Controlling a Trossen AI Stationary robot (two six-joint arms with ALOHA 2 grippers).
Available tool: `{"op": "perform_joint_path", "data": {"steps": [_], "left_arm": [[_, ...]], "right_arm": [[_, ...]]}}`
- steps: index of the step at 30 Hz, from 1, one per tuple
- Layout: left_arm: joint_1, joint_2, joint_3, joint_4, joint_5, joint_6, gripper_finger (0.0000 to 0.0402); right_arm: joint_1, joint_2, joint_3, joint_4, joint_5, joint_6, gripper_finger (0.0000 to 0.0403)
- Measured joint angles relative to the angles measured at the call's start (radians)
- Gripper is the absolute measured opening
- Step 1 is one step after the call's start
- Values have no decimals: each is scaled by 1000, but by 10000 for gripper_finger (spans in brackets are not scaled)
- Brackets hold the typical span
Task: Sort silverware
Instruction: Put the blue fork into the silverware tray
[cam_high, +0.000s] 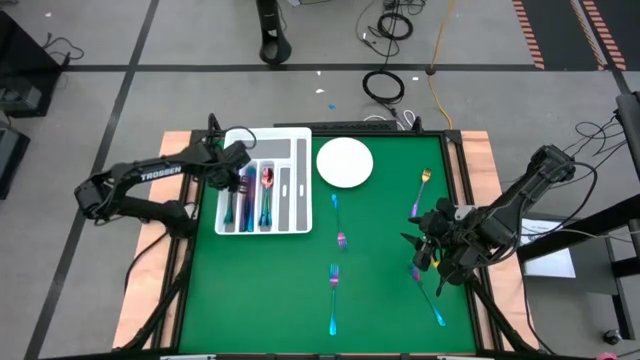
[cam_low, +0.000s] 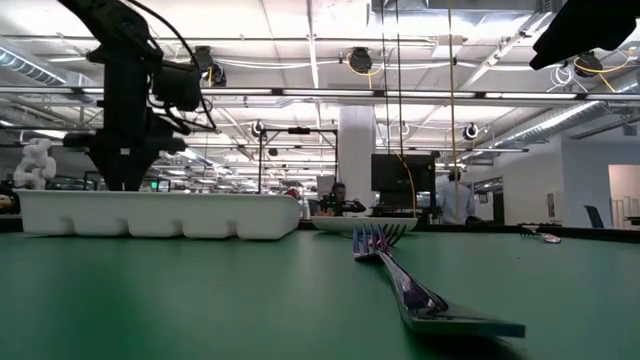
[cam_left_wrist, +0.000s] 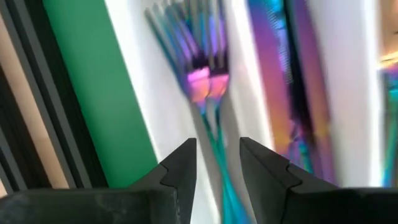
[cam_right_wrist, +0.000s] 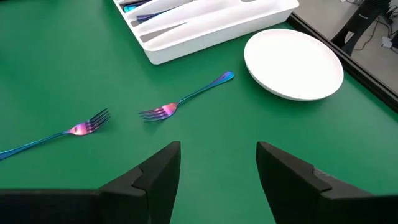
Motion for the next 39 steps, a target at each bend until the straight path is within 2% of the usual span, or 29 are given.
{"op": "perform_joint_path", "data": {"steps": [8, 14, 26, 32, 39], "left_arm": [[-7, 0, 122, -20, 0, 75, 125], [-86, 0, 194, 9, -5, 104, 125], [-442, 28, 208, 523, -4, 251, 125], [-543, 112, 208, 649, -1, 295, 125], [-596, 303, 271, 666, 7, 399, 125]], "right_arm": [[0, 0, 0, 0, 2, 1, 199], [0, 0, 0, 0, 1, 0, 199], [0, 0, 0, 27, 24, -15, 199], [0, 0, 0, 29, 23, -16, 199], [0, 0, 0, 29, 16, -16, 199]]}}
